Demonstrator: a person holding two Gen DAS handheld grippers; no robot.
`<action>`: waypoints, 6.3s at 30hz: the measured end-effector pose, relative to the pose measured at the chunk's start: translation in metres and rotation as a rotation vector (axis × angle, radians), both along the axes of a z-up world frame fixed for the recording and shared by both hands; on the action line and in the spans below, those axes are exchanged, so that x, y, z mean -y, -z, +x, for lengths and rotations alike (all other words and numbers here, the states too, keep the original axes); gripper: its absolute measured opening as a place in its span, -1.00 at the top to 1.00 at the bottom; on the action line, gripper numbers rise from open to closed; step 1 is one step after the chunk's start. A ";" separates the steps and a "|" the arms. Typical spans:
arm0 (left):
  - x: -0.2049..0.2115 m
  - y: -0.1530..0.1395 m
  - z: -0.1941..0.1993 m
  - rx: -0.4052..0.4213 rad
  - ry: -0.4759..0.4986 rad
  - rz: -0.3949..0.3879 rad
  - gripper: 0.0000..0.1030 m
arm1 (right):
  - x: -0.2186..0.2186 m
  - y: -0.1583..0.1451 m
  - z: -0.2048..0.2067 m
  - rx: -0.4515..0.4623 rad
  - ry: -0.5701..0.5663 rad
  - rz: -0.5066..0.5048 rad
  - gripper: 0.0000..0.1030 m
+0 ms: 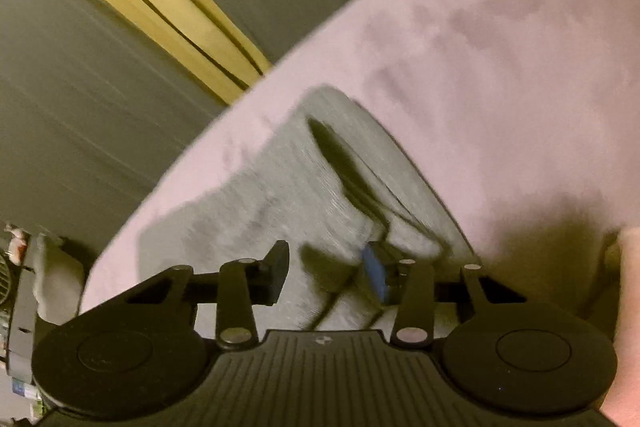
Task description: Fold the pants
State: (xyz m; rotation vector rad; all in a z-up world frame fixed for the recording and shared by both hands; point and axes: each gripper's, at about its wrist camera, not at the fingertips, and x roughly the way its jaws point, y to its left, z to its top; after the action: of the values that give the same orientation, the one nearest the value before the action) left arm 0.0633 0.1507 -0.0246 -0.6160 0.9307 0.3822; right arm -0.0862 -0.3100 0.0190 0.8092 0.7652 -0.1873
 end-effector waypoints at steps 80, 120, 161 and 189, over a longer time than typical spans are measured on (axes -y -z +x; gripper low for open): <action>0.134 0.028 0.107 -0.068 0.782 0.036 -0.97 | 0.023 0.054 0.043 -0.036 -0.245 -0.144 -0.93; 0.158 0.032 0.144 0.008 0.968 -0.126 -0.69 | 0.061 0.068 0.113 0.097 -0.442 0.051 -0.68; 0.092 -0.004 0.094 -0.028 0.509 0.146 -0.92 | 0.036 -0.025 0.121 0.253 -0.167 -0.406 0.22; 0.059 -0.054 -0.052 0.032 0.383 0.451 -0.94 | -0.080 0.009 -0.007 0.000 -0.492 -0.545 -0.91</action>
State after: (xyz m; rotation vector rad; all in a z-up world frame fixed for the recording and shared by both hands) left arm 0.0108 0.0914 0.0297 -0.0273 0.8719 0.2247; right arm -0.0931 -0.2304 0.0104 0.0941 0.8388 0.0491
